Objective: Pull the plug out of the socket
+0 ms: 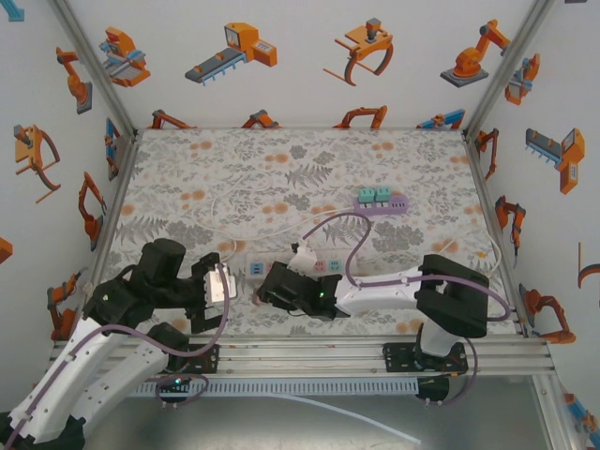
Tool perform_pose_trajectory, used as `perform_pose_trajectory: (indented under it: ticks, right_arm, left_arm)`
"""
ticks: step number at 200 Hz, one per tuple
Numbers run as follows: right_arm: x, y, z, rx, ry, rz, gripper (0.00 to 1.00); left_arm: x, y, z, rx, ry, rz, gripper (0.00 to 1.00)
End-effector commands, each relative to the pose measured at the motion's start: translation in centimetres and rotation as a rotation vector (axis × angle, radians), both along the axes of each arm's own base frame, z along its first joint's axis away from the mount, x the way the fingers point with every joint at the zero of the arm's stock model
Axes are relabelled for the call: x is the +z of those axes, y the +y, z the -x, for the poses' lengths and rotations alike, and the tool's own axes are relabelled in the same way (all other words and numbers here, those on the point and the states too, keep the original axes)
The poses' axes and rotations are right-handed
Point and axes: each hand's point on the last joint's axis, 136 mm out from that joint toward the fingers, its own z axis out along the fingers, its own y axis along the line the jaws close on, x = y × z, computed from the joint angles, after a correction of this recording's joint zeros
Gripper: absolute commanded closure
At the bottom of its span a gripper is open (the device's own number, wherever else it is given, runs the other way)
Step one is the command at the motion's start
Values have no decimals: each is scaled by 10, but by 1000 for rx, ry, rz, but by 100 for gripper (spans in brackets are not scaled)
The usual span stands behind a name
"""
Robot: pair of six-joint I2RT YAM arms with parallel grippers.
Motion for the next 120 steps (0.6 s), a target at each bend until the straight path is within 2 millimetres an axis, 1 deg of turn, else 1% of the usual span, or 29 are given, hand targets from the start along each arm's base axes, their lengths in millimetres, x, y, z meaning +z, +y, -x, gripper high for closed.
perform_pose_trajectory:
  ticks: [1,33,54,78,94,113,120]
  right_arm:
    - [15,-11,-2,-15,-46,10,53]
    - [38,-25,-12,-36,-143,46,52]
    - [58,-44,-24,-52,-254,122,51]
    - [84,-77,-43,-73,-411,275,47]
    - [101,-102,-58,-87,-503,378,44]
    - [116,-137,-81,-110,-545,461,42]
    - [118,-150,-91,-120,-540,480,42]
  left_arm:
    - [7,-6,2,-9,9,47,3]
    - [19,-12,-6,49,18,114,3]
    - [32,-17,-17,118,17,194,3]
    - [46,-20,-33,224,4,302,3]
    - [53,-19,-47,315,0,367,3]
    - [56,-17,-67,440,26,428,3]
    - [57,-16,-75,493,38,448,3]
